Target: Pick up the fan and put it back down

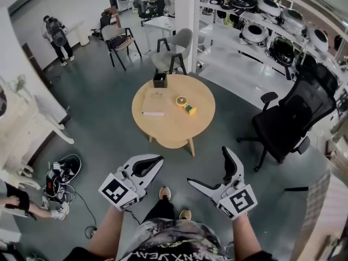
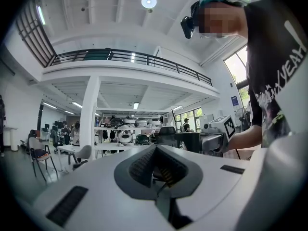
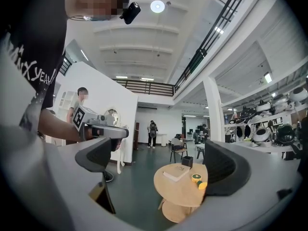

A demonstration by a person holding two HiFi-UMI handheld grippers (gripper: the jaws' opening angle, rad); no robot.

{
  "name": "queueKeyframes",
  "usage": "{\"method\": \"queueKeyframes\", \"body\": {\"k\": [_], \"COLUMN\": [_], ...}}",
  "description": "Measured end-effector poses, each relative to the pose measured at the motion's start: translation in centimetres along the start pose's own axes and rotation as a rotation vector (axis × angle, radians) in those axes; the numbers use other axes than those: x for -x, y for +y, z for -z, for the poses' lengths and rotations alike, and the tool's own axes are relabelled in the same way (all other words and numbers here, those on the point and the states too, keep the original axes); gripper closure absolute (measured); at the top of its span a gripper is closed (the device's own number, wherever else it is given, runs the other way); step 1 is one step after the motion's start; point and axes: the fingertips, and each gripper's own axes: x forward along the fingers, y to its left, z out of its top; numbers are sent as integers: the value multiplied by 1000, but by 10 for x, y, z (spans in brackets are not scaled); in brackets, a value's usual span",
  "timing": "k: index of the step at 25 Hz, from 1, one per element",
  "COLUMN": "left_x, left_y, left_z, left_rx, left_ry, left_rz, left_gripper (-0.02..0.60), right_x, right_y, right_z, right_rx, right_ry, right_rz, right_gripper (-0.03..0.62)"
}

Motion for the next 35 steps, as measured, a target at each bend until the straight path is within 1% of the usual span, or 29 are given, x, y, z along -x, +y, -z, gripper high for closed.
{"method": "queueKeyframes", "body": {"k": [4, 7, 14, 21, 26, 31, 35], "left_x": [-6, -17, -41, -75, -99, -123, -140], "left_y": [-2, 4, 38, 94, 139, 186, 227], "left_z": [6, 7, 18, 28, 43, 57, 63], "left_rx": [-8, -10, -2, 10, 20, 6, 28], "left_ry": [2, -2, 0, -6, 3, 16, 8], "left_rz": [7, 14, 24, 38, 45, 57, 64], "left_gripper": [568, 568, 569, 568, 568, 568, 568], "right_x": [3, -1, -30, -77, -118, -165, -205], "right_y": [-4, -15, -44, -85, -117, -150, -173], "right_z": [6, 9, 12, 20, 33, 43, 45], "right_rx": [2, 2, 5, 1, -10, -16, -19], "right_ry": [-4, -2, 1, 22, 48, 63, 73], "right_rz": [9, 17, 32, 44, 52, 58, 63], "right_gripper": [8, 8, 8, 8, 8, 8, 8]}}
